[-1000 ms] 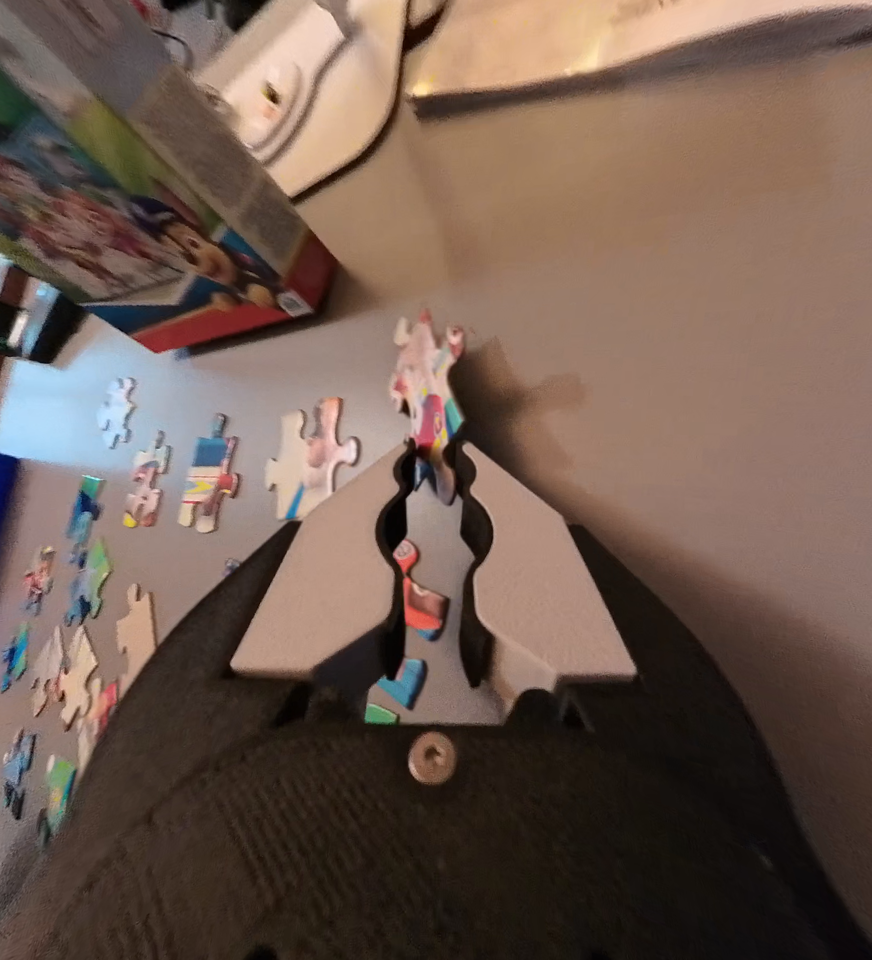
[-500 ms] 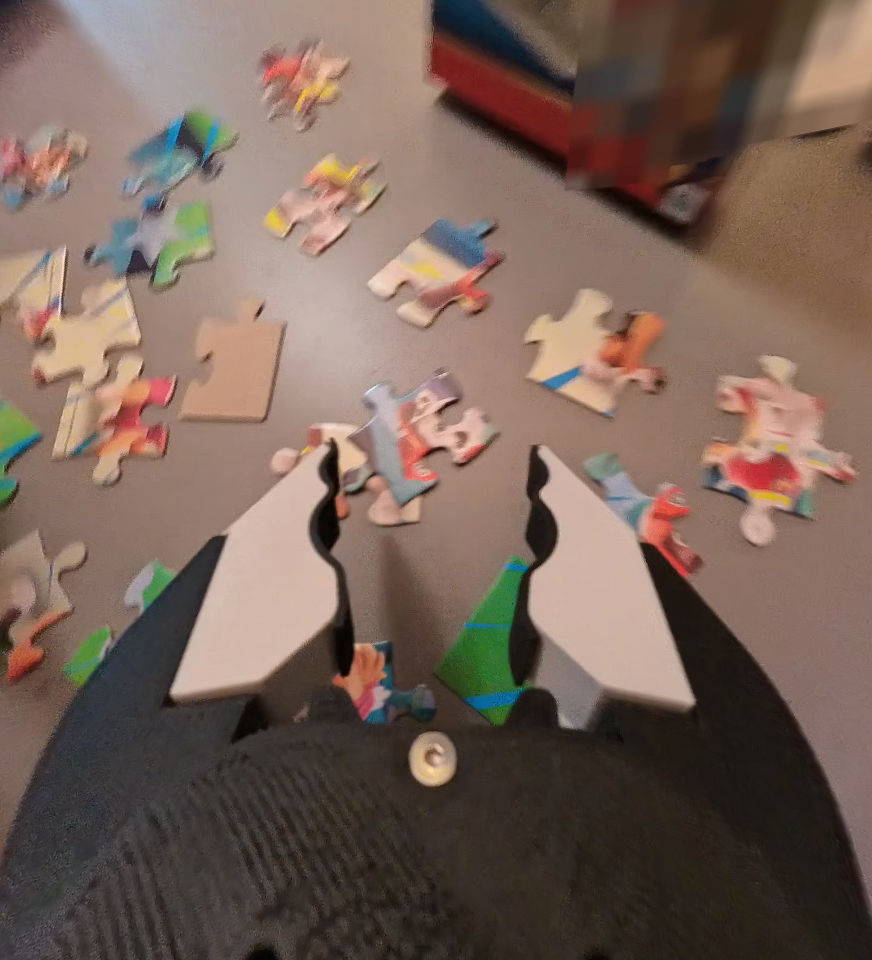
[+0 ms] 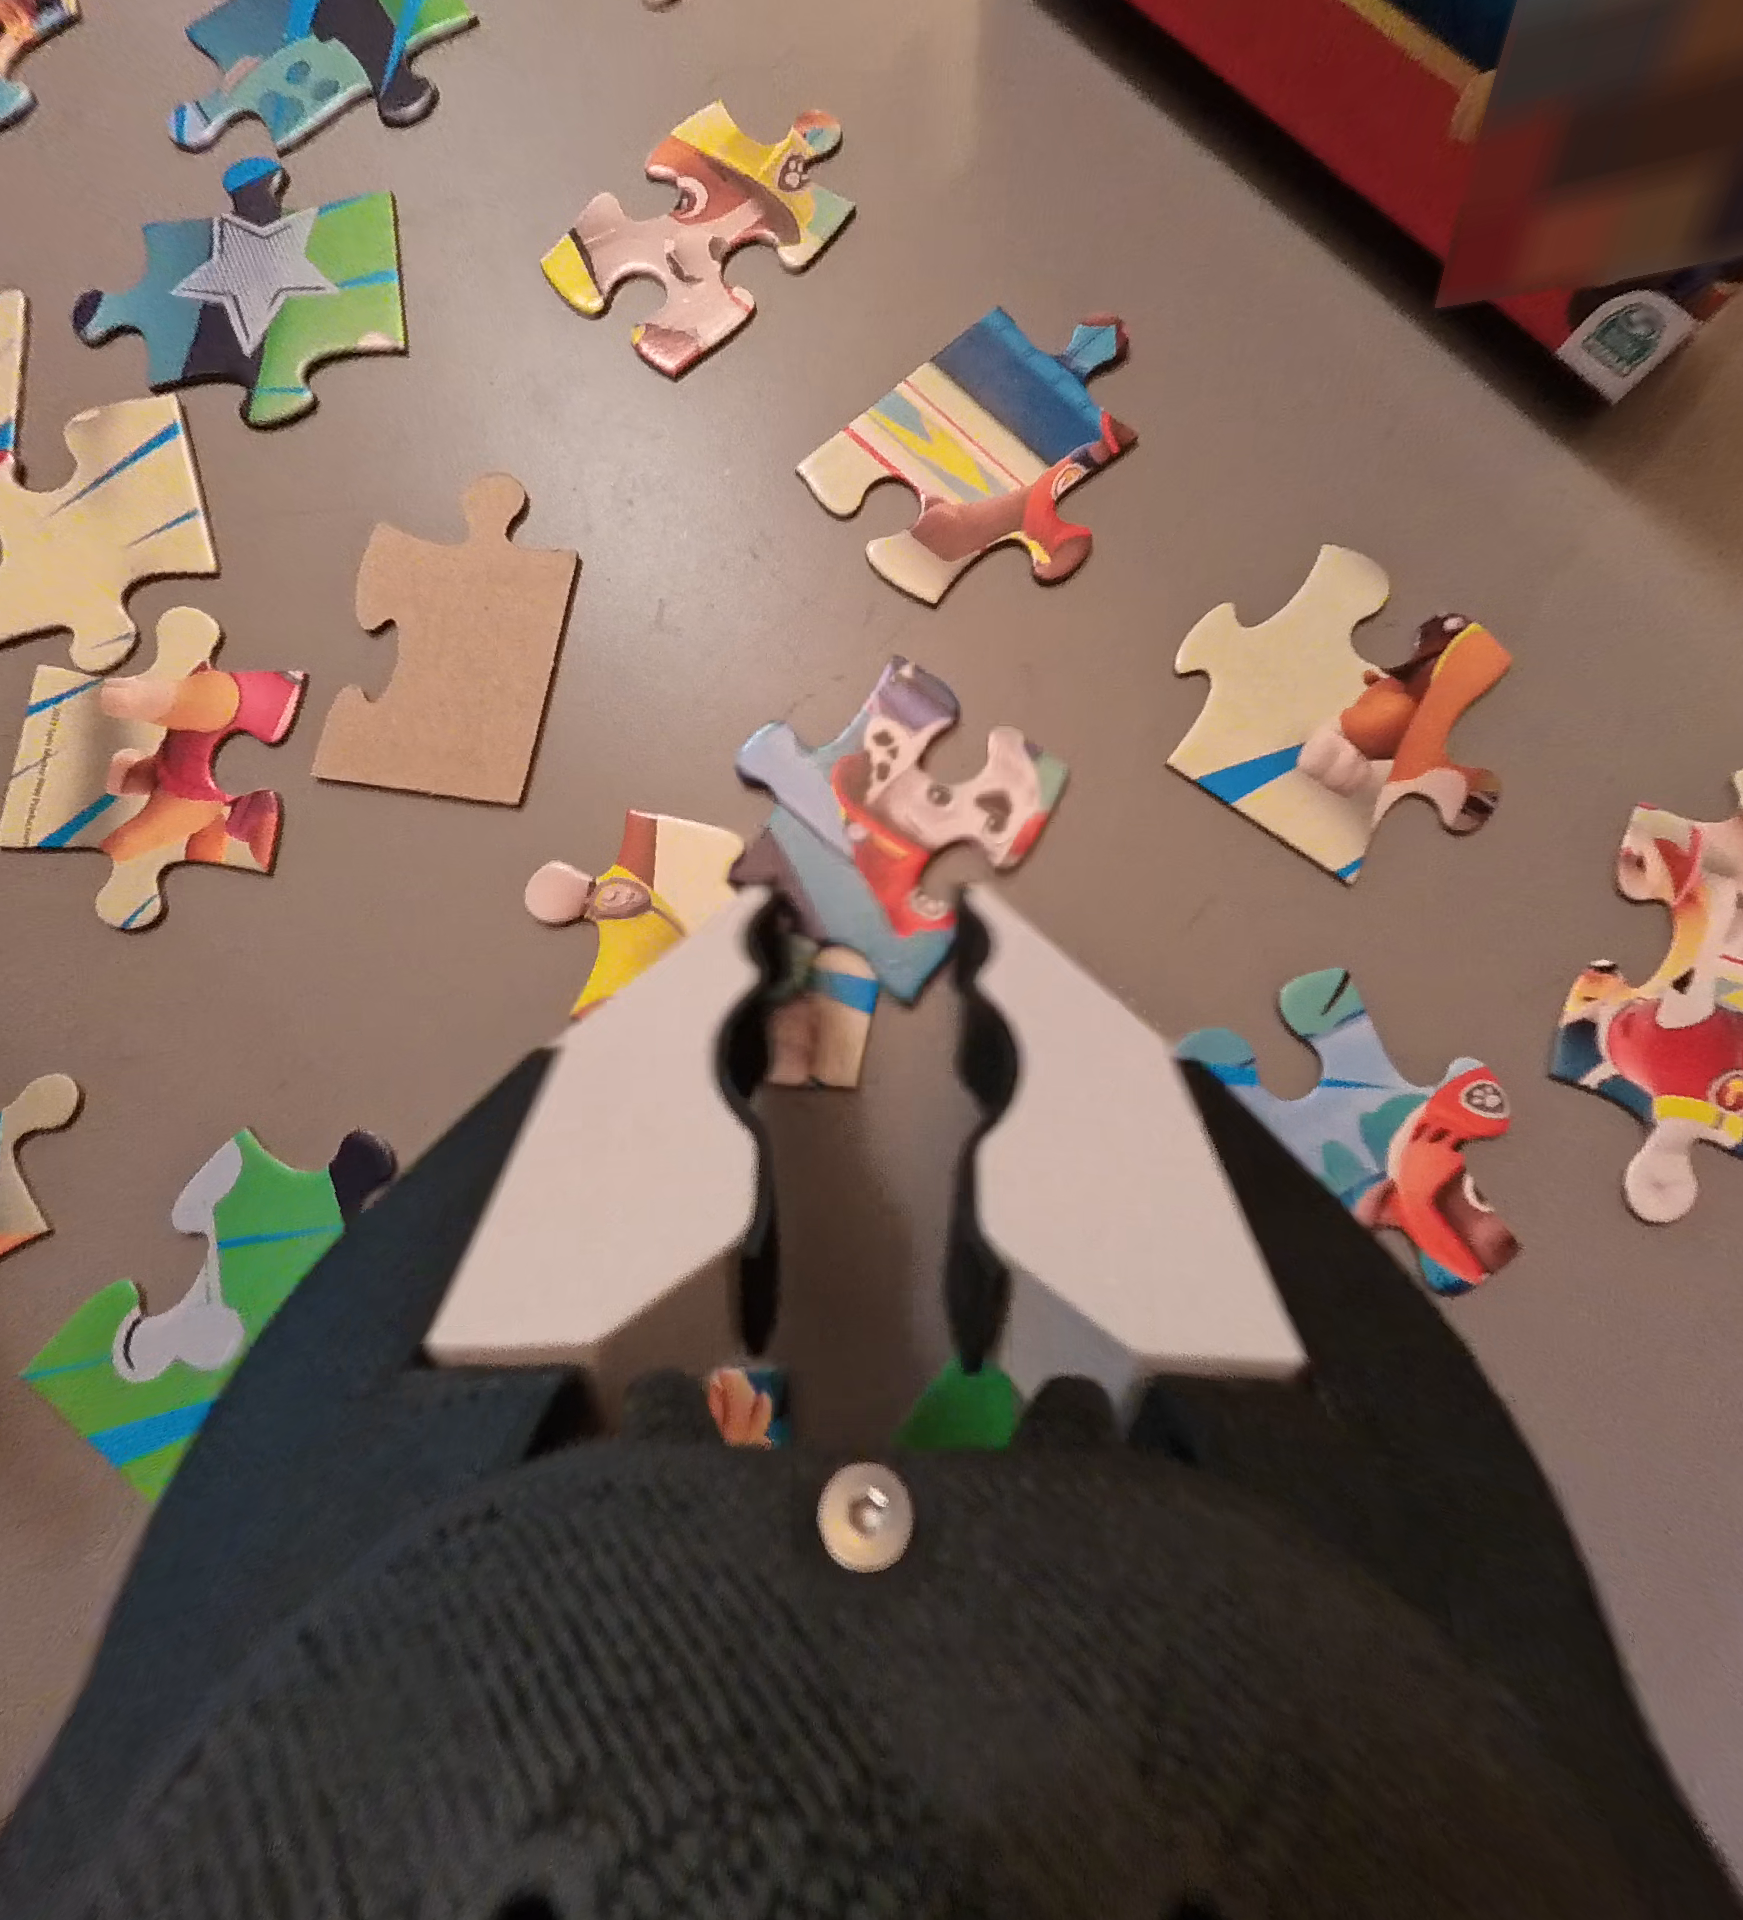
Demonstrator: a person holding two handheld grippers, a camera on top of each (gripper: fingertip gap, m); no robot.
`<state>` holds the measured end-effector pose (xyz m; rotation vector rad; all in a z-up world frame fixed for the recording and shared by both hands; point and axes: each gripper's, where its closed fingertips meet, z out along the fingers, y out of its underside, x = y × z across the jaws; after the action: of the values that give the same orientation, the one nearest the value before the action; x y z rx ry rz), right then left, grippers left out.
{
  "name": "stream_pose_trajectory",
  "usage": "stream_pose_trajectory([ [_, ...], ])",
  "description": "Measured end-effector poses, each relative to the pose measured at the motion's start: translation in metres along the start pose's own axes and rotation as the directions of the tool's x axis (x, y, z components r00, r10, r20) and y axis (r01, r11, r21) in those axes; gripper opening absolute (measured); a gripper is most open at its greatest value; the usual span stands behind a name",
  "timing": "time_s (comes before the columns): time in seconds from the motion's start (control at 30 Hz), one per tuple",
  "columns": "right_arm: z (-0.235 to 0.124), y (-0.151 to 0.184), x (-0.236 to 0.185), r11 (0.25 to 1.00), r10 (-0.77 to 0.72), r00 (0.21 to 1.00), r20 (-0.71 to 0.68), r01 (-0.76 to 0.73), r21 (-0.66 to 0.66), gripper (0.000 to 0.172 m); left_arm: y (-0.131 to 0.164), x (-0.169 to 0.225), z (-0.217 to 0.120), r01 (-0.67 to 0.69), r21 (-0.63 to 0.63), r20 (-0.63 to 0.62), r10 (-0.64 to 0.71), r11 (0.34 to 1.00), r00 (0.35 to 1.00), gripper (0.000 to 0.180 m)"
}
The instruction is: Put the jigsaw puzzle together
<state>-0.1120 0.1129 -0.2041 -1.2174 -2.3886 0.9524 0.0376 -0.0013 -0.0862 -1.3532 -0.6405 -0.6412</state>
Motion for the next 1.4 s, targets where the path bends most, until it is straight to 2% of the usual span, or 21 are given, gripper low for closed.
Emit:
stream_pose_trajectory([
  [0.03,-0.001,-0.005,0.001,1.0,0.003,1.0,-0.004,-0.003,0.026,0.021,0.0,0.0,0.0,0.001,0.002,-0.002,-0.001,1.0,1.0,0.038],
  [0.17,0.005,-0.013,0.003,1.0,0.003,1.0,0.013,-0.003,0.007,0.031,0.001,0.001,0.001,0.01,0.002,-0.012,-0.01,1.0,1.0,0.038],
  [0.27,0.011,-0.012,0.015,0.998,-0.058,0.997,-0.06,0.056,-0.032,0.032,0.0,0.003,0.0,-0.002,0.003,-0.007,0.002,1.0,1.0,0.038],
  [0.4,0.001,-0.012,0.036,0.994,-0.107,0.979,-0.174,0.098,-0.056,0.029,-0.002,0.002,-0.005,-0.016,0.015,0.015,0.016,1.0,1.0,0.037],
  [0.53,-0.011,-0.012,0.001,0.999,-0.033,0.999,-0.012,0.033,0.002,0.03,-0.003,-0.002,-0.007,0.002,0.027,0.012,-0.003,1.0,1.0,0.037],
  [0.67,-0.014,0.009,-0.011,0.999,0.012,1.0,-0.004,-0.012,-0.052,0.033,-0.001,-0.002,-0.003,0.013,0.023,-0.006,-0.013,1.0,1.0,0.037],
  [0.77,-0.015,0.018,-0.026,0.996,0.073,0.995,0.074,-0.069,-0.055,0.044,0.001,-0.001,-0.002,0.008,0.012,-0.007,-0.008,1.0,1.0,0.037],
  [0.83,-0.019,0.019,-0.045,0.991,0.127,0.976,0.178,-0.118,-0.058,0.043,0.0,-0.001,-0.002,0.006,0.015,-0.004,-0.006,1.0,1.0,0.036],
  [0.9,-0.027,0.018,-0.073,0.986,0.169,0.926,0.337,-0.154,-0.069,0.043,-0.001,-0.001,-0.004,0.004,0.023,-0.002,-0.004,1.0,1.0,0.036],
  [0.97,-0.032,0.013,-0.081,0.984,0.176,0.907,0.382,-0.17,-0.049,0.044,-0.002,-0.001,-0.005,0.004,0.03,0.0,-0.004,1.0,1.0,0.036],
  [1.1,-0.037,-0.008,-0.063,0.993,0.069,0.956,0.285,-0.093,0.07,0.043,-0.002,0.001,-0.005,0.0,0.03,0.0,0.0,1.0,1.0,0.035],
  [1.23,-0.029,-0.039,-0.074,0.987,-0.05,0.962,0.268,0.007,0.159,0.044,-0.001,0.002,-0.002,0.0,0.027,-0.007,0.001,1.0,1.0,0.035],
  [1.4,0.018,-0.048,-0.086,0.983,-0.176,0.968,0.176,0.166,0.073,0.054,0.001,0.006,-0.002,-0.017,0.021,0.0,0.017,1.0,1.0,0.035],
])
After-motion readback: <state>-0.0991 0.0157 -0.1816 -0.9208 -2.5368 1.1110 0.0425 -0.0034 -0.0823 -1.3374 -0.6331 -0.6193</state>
